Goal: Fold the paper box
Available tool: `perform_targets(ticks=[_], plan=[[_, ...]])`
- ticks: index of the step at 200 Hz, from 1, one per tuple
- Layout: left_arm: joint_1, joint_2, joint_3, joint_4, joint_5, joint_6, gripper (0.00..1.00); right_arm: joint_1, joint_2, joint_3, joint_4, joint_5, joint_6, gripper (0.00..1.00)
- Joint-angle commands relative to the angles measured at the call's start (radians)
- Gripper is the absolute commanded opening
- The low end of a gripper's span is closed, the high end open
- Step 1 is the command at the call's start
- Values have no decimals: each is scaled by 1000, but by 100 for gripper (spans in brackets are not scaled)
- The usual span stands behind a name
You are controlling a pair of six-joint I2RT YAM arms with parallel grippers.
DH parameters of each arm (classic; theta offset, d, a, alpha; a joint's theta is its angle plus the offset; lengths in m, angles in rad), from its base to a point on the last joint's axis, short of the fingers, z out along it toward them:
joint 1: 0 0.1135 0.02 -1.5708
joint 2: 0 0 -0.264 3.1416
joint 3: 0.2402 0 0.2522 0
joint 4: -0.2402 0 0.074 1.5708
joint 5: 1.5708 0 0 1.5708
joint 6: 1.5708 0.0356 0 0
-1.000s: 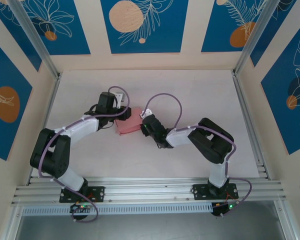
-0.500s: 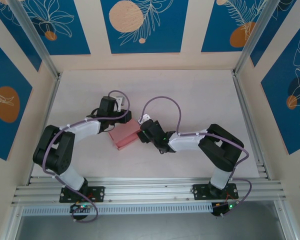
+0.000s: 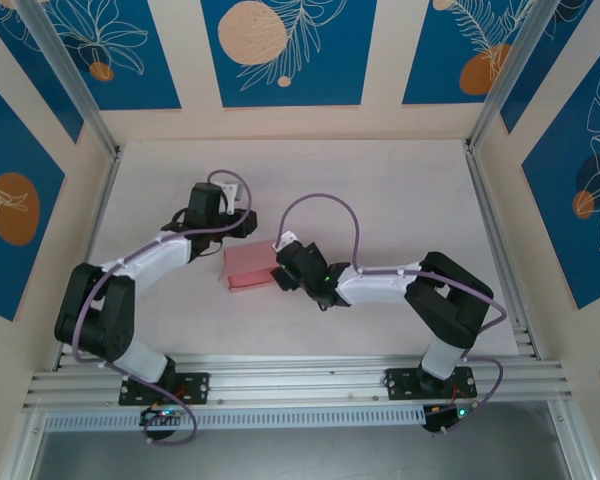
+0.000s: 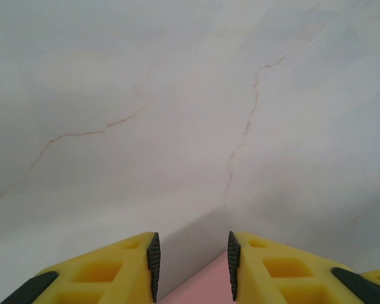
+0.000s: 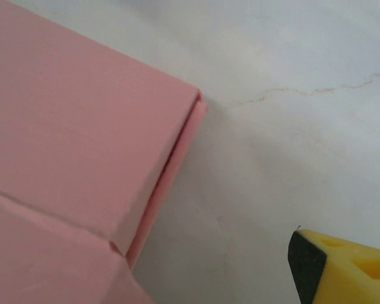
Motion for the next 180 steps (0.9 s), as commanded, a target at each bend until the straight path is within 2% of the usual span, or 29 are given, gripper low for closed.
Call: perform_targets(ticks=[1, 40, 65, 106, 147, 180], plan=[[17, -57, 22, -92, 23, 43, 35, 12, -53, 43, -15, -5, -5, 83], [18, -88, 32, -184, 74, 76, 35, 42, -98, 28, -9, -39, -16, 92], [18, -87, 32, -217, 119, 92, 35, 108, -159, 8, -2, -41, -56, 98], [17, -113, -2, -280, 178, 111, 31, 148, -286, 10, -108, -4, 24, 100], [11, -167, -100, -258, 199, 81, 28, 43, -398, 30, -325, -40, 297, 100], [6, -129, -146, -221, 216, 72, 28, -57, -425, 54, -430, -192, 415, 87]])
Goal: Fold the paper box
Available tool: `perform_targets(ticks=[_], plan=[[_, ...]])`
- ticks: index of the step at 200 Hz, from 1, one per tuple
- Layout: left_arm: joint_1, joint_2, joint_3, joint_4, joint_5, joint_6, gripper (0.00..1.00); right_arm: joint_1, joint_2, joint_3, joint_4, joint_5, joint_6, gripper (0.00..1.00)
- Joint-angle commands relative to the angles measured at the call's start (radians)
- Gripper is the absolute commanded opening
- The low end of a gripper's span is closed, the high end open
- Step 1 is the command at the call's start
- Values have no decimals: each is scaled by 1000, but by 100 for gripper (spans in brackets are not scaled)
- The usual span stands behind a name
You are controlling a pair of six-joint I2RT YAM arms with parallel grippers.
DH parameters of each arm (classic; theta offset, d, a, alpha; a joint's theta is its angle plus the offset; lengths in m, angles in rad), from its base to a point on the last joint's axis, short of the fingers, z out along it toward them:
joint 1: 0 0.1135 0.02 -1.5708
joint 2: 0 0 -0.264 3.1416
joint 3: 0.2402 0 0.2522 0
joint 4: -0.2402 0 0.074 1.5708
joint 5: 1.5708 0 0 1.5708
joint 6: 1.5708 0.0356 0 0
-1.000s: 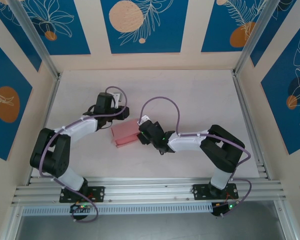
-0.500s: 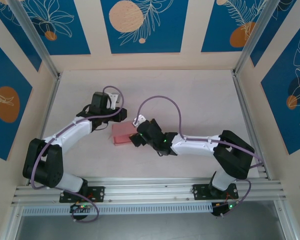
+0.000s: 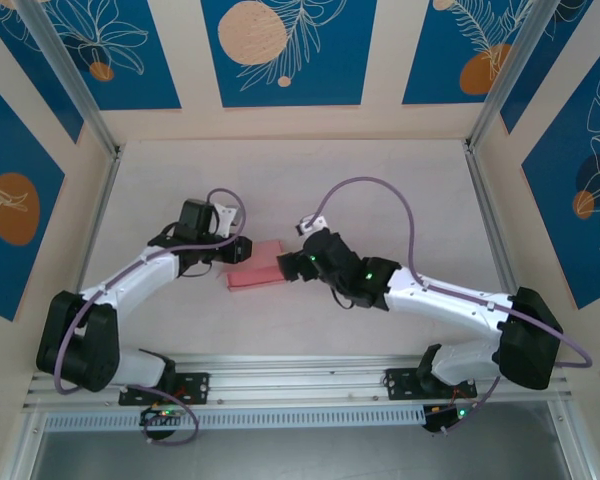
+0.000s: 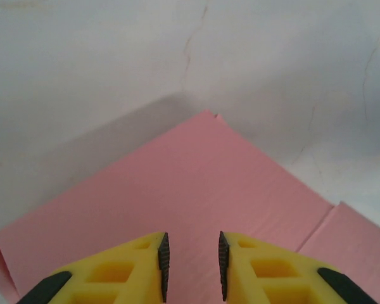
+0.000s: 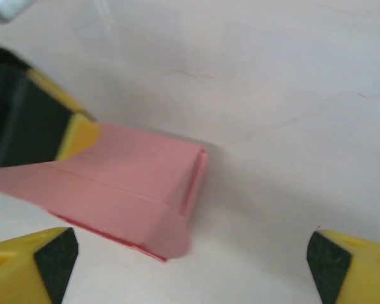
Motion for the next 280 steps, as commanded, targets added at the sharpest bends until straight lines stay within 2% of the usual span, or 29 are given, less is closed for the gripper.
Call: perform_targets(ticks=[1, 30, 56, 95, 123, 142, 156, 187, 203, 226, 238, 280], plan=[[0, 22, -34, 14, 40, -18, 28, -50, -23, 32, -133, -125, 151, 87], [-1, 44, -45, 24, 19, -7, 28, -123, -20, 40, -162, -276, 188, 80], [-1, 75, -54, 39, 9, -6, 28, -172, 3, 37, -151, -383, 212, 68], [-3, 122, -82, 92, -18, -14, 27, -190, 64, 50, -147, -455, 205, 55], [-9, 126, -121, 166, -58, -45, 27, -189, 110, 39, -115, -504, 207, 53], [-9, 97, -128, 184, -91, -53, 30, -174, 142, 21, -71, -542, 206, 48], [-9, 52, -128, 199, -98, -60, 40, -154, 161, 10, -47, -551, 209, 48], [-9, -55, -97, 168, -114, -66, 47, -124, 199, 32, -60, -546, 209, 53], [-9, -105, -79, 98, -169, -43, 54, -115, 217, 69, -97, -525, 198, 58], [-9, -154, -51, -58, -292, 5, 55, -115, 263, 145, -170, -509, 187, 63], [-9, -159, -41, -128, -321, 24, 54, -116, 299, 187, -205, -511, 185, 64], [-9, -124, -52, -201, -169, 55, 57, -114, 416, 297, -261, -554, 185, 66]])
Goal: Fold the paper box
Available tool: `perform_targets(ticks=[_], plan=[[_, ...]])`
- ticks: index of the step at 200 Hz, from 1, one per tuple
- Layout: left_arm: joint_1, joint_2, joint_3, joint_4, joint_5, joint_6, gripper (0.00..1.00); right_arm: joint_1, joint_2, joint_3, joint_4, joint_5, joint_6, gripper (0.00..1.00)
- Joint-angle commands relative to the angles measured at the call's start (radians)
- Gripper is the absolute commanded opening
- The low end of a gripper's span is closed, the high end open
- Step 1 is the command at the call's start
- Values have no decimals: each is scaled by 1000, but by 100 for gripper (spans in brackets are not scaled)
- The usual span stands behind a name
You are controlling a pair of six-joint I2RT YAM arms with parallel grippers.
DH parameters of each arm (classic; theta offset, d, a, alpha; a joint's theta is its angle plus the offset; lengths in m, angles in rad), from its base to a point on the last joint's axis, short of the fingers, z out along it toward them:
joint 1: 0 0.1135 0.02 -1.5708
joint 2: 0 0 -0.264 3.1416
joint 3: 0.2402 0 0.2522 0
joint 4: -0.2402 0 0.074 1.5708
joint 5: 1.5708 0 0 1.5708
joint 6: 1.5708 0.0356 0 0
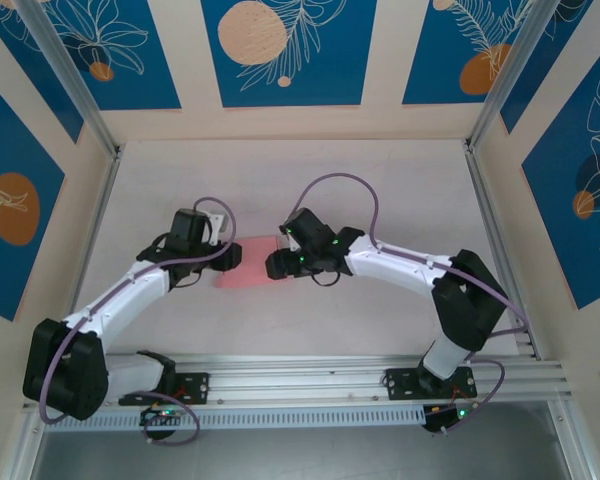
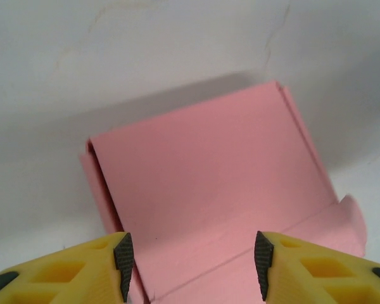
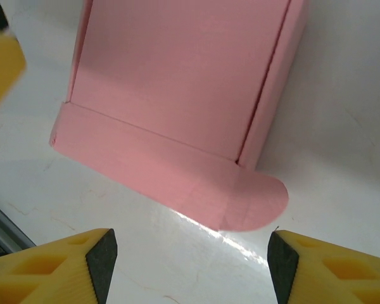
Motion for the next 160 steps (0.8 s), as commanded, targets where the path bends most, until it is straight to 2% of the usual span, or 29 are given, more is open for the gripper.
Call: perform_targets(ticks=[1, 21, 81, 122, 160], plan=[[-4, 27, 8, -107, 69, 46, 57, 1, 57, 56, -81, -39, -8, 66], [-4, 72, 19, -107, 58, 81, 62, 2, 104, 78, -95, -59, -1, 66], [-4, 204, 89, 10, -79, 88, 63, 4, 182, 88, -48, -96, 6, 63], [-4, 291, 107, 53, -70, 67, 60, 4, 219, 104, -39, -112, 0, 61], [-4, 353, 117, 75, -44, 52, 53, 4, 227, 97, -4, -137, 0, 61]])
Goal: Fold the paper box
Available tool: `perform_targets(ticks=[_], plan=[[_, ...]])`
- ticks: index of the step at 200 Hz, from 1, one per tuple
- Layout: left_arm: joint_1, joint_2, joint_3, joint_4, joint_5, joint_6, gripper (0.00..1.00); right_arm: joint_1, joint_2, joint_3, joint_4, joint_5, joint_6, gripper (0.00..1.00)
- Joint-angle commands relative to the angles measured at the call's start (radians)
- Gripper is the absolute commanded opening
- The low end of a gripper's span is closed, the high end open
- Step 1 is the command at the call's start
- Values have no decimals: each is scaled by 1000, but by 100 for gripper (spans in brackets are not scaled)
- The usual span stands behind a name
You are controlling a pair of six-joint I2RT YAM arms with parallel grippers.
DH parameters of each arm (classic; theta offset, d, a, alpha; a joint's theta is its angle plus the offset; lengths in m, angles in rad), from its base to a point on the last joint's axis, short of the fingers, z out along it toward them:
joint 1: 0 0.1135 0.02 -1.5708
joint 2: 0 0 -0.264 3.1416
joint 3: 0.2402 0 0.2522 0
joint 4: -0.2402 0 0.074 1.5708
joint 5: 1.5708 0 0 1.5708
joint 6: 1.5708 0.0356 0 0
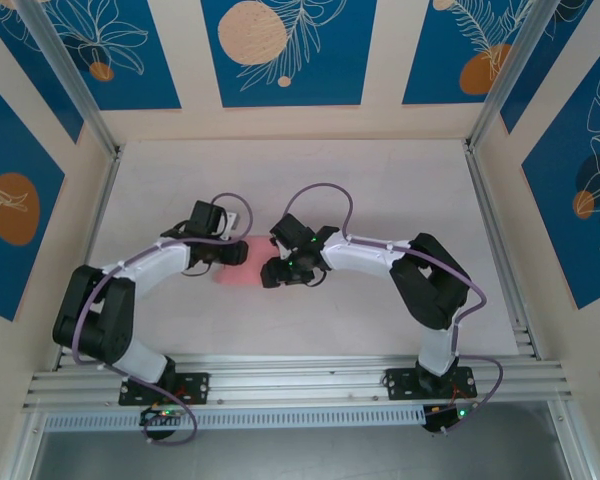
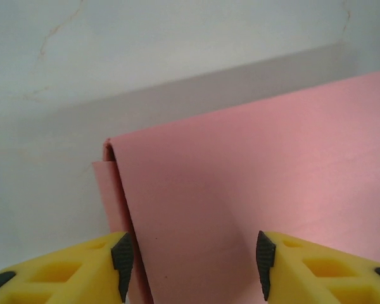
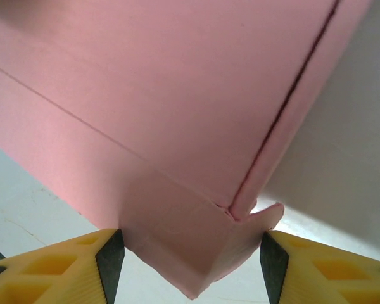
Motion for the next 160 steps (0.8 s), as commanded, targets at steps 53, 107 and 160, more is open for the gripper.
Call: perform_targets(ticks=[53, 107, 160], plan=[[-5, 90, 29, 2, 32, -36, 51, -5, 25, -16, 98, -124, 20, 56], [-4, 100, 32, -1, 33, -37, 51, 7, -34, -39, 48, -20, 7, 58], [-4, 88, 32, -10, 32, -37, 52, 28, -27, 13, -13, 80, -13, 74]])
